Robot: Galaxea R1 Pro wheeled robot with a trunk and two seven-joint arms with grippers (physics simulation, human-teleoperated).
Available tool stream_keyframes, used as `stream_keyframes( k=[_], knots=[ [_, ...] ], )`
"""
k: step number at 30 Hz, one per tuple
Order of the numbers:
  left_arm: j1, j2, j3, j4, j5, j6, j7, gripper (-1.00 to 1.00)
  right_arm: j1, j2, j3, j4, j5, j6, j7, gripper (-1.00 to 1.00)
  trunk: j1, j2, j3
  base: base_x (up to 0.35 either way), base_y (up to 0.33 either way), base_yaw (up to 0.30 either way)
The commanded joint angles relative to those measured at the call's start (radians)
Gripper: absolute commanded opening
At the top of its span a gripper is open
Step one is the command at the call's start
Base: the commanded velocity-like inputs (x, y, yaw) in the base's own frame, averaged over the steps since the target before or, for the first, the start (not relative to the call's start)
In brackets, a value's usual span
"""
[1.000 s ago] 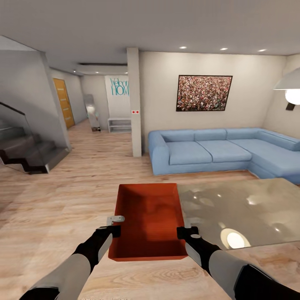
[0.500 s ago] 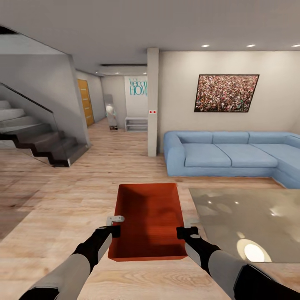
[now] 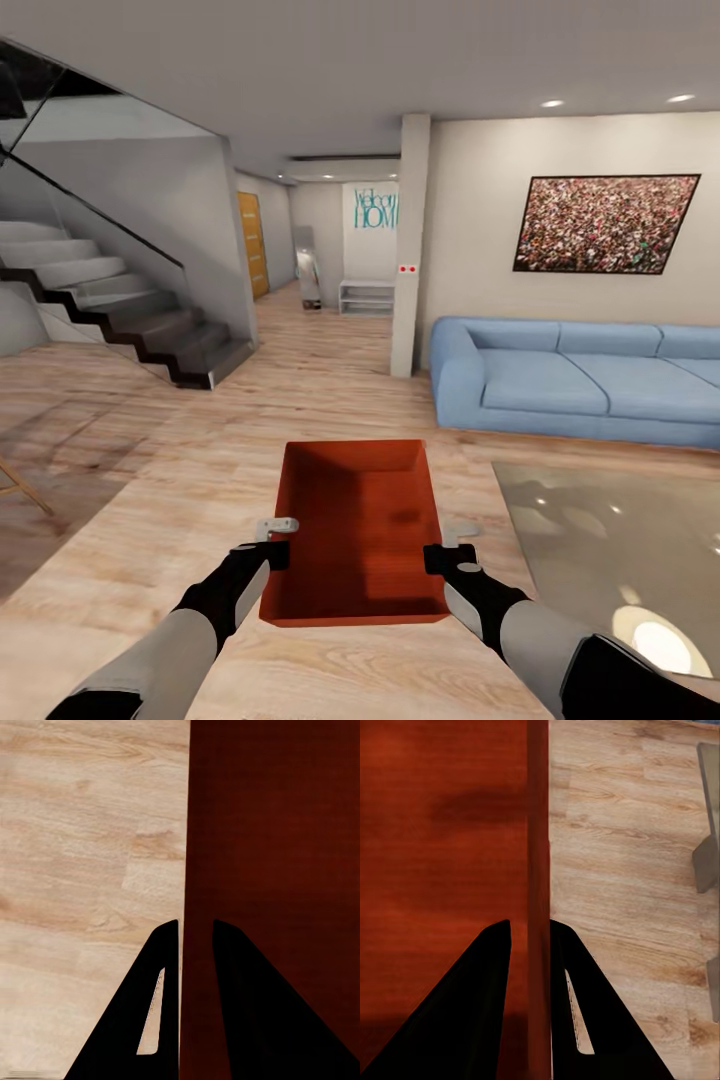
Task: Move the two storage containers from the living room to the garage. In the garage, place one container on the floor and stack the other container on top of it (either order is fine).
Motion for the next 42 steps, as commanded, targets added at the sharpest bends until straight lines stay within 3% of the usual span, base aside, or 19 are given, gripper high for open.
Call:
stream_keyframes(
  k=[1, 19, 27, 41, 42],
  knots=[
    [-0.001, 0.001, 0.013, -0.001, -0.017, 0.009, 0.017, -1.0, -0.001, -0.02, 0.029, 0.007, 0.003, -0.006, -0.03, -1.0, 0.001, -0.002, -0.002, 0.0, 0.0, 0.269],
    [-0.001, 0.002, 0.013, -0.001, -0.017, 0.009, 0.017, -1.0, -0.001, -0.021, 0.027, 0.007, 0.001, -0.007, -0.031, -1.0, 0.001, -0.002, -0.002, 0.0, 0.0, 0.042],
    [-0.001, 0.003, 0.013, -0.001, -0.017, 0.009, 0.017, -1.0, -0.001, -0.02, 0.027, 0.007, 0.0, -0.01, -0.079, -1.0, 0.001, -0.002, -0.002, 0.0, 0.0, 0.0],
    [-0.001, 0.004, 0.013, -0.001, -0.017, 0.009, 0.017, -1.0, -0.001, -0.019, 0.027, 0.007, 0.0, -0.006, -0.082, -1.0, 0.001, -0.002, -0.002, 0.0, 0.0, 0.0],
    [0.002, 0.007, -0.002, -0.007, 0.009, 0.0, -0.001, -1.0, -0.001, 0.008, 0.012, 0.005, -0.014, 0.003, -0.007, -1.0, 0.001, -0.003, -0.003, 0.0, 0.0, 0.0]
  ],
)
